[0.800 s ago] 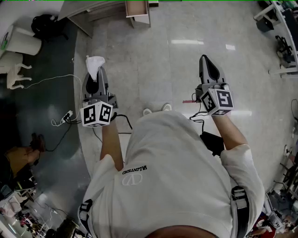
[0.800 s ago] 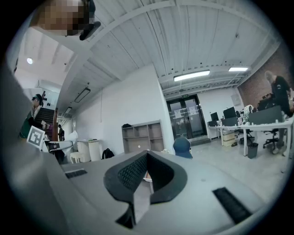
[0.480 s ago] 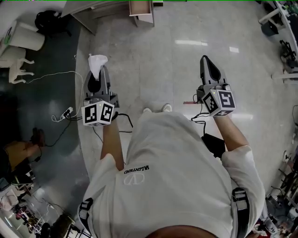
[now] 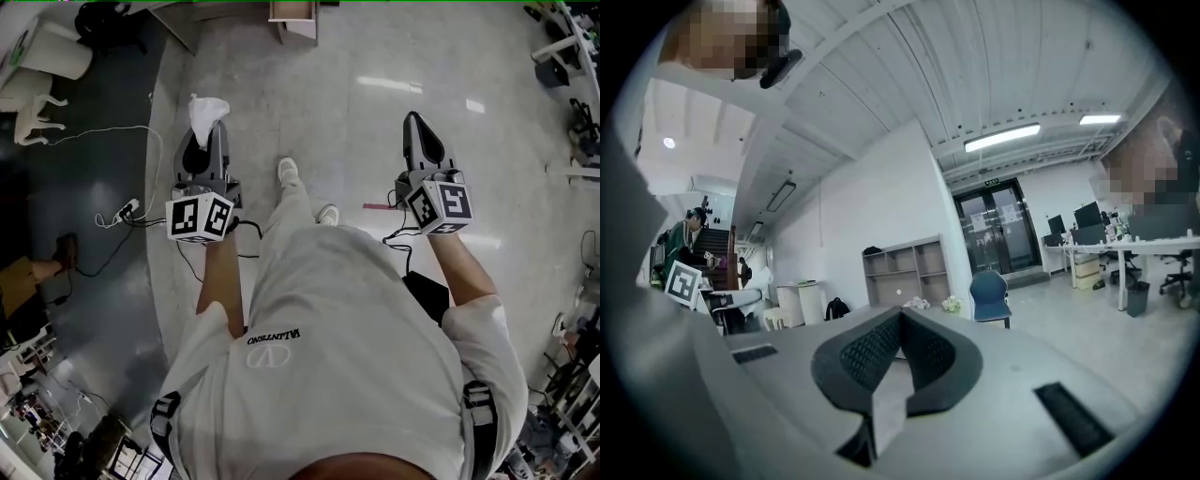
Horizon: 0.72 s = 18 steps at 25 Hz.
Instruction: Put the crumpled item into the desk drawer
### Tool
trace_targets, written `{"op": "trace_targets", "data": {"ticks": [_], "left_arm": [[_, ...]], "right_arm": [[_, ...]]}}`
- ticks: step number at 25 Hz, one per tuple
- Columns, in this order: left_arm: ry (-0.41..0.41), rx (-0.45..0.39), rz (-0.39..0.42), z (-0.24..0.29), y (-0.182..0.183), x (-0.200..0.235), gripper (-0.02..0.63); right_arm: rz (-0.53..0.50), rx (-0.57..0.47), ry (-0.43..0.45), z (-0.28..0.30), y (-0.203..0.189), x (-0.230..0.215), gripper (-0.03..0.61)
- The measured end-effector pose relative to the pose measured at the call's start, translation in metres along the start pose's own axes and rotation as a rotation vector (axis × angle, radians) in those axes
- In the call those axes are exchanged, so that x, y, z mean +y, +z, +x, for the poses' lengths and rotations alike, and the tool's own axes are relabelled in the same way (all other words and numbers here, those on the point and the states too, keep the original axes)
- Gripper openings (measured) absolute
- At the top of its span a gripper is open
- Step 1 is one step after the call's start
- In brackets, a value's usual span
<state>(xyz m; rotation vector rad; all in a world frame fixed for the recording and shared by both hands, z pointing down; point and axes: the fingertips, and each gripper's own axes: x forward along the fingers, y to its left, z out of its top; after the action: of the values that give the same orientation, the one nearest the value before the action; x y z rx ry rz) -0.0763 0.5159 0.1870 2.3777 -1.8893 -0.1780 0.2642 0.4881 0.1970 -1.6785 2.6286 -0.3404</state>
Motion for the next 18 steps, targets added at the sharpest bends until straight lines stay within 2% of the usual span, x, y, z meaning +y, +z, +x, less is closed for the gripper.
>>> {"op": "trace_targets", "data": {"ticks": [6, 12, 18], "left_arm": [[-0.033, -0.004, -0.025, 0.029, -0.004, 0.017, 0.097], [-0.08, -0.01, -0.022, 0.09, 0.0, 0.037, 0.097], [-0.116, 0.002, -0.022, 0.15, 0.001, 0.076, 0.097]], "right_arm": [[-0.001, 0.003, 0.005, 0.032, -0.004, 0.011, -0.003], [-0.022, -0.004, -0.003, 0.086, 0.007, 0.008, -0.002], [-0.034, 0.001, -0.029, 0.152, 0.019, 0.011, -0.002]]}}
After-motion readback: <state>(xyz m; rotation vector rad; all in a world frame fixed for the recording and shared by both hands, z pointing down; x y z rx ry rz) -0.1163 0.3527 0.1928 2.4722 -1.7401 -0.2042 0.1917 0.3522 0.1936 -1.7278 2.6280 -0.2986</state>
